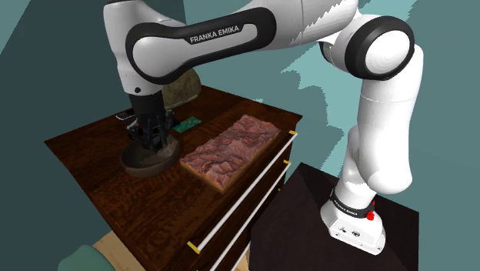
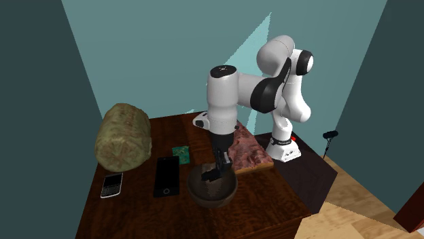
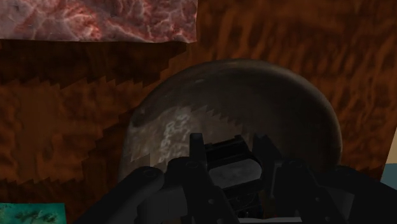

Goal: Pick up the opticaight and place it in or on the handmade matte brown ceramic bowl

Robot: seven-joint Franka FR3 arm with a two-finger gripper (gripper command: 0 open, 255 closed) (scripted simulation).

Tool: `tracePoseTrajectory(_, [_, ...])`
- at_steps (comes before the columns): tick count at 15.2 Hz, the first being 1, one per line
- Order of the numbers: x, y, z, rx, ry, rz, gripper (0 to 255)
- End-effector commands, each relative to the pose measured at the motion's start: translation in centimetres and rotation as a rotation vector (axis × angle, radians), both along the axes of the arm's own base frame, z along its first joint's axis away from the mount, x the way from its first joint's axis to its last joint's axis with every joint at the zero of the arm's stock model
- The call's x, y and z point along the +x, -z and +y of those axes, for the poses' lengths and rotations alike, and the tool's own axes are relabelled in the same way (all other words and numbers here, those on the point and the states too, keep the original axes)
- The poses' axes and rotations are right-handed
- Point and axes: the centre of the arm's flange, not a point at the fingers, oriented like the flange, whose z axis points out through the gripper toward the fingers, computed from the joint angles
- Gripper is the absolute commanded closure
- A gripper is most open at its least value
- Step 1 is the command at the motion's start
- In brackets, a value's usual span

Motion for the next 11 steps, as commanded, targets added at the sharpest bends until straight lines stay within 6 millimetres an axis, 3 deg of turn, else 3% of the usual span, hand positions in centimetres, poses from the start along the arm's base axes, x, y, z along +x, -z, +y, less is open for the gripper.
tracePoseTrajectory(1, [0.0,0.0,0.0,0.000,0.000,0.000,255])
tracePoseTrajectory(2, [0.0,0.0,0.0,0.000,0.000,0.000,255])
tracePoseTrajectory(3, [0.0,0.0,0.0,0.000,0.000,0.000,0])
tracePoseTrajectory(8, [0.0,0.0,0.0,0.000,0.000,0.000,0])
tracePoseTrajectory(11, [0.0,-3.9,-0.2,0.000,0.000,0.000,0])
